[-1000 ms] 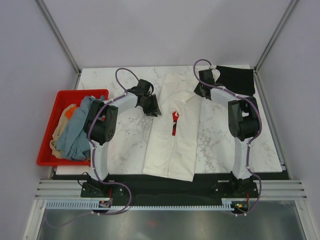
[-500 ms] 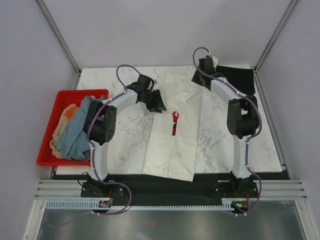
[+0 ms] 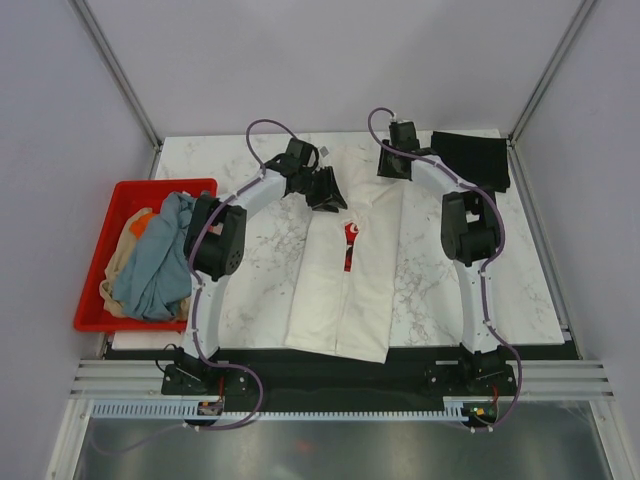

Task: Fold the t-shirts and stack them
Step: Fold the tshirt

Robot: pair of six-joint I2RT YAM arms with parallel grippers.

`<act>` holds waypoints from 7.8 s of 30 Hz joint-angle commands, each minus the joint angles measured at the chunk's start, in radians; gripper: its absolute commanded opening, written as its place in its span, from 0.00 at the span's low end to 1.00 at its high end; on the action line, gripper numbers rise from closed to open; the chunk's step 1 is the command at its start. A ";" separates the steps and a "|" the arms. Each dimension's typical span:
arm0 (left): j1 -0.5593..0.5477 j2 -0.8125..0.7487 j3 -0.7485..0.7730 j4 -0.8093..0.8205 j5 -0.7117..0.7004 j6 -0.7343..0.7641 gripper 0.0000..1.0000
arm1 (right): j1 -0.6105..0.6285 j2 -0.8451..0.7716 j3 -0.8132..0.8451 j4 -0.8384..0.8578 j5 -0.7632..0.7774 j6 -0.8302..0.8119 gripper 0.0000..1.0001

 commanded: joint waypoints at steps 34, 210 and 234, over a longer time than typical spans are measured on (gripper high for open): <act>-0.023 0.131 0.147 0.003 -0.020 -0.122 0.48 | -0.020 -0.059 -0.169 0.361 -0.078 -0.171 0.00; -0.120 -1.119 -1.267 -0.049 -0.020 -0.002 0.55 | 0.312 -1.864 -1.496 -0.576 -0.228 0.740 0.62; -0.135 -1.061 -1.364 0.060 -0.153 -0.235 0.35 | 0.453 -1.638 -1.611 -0.268 -0.291 0.732 0.60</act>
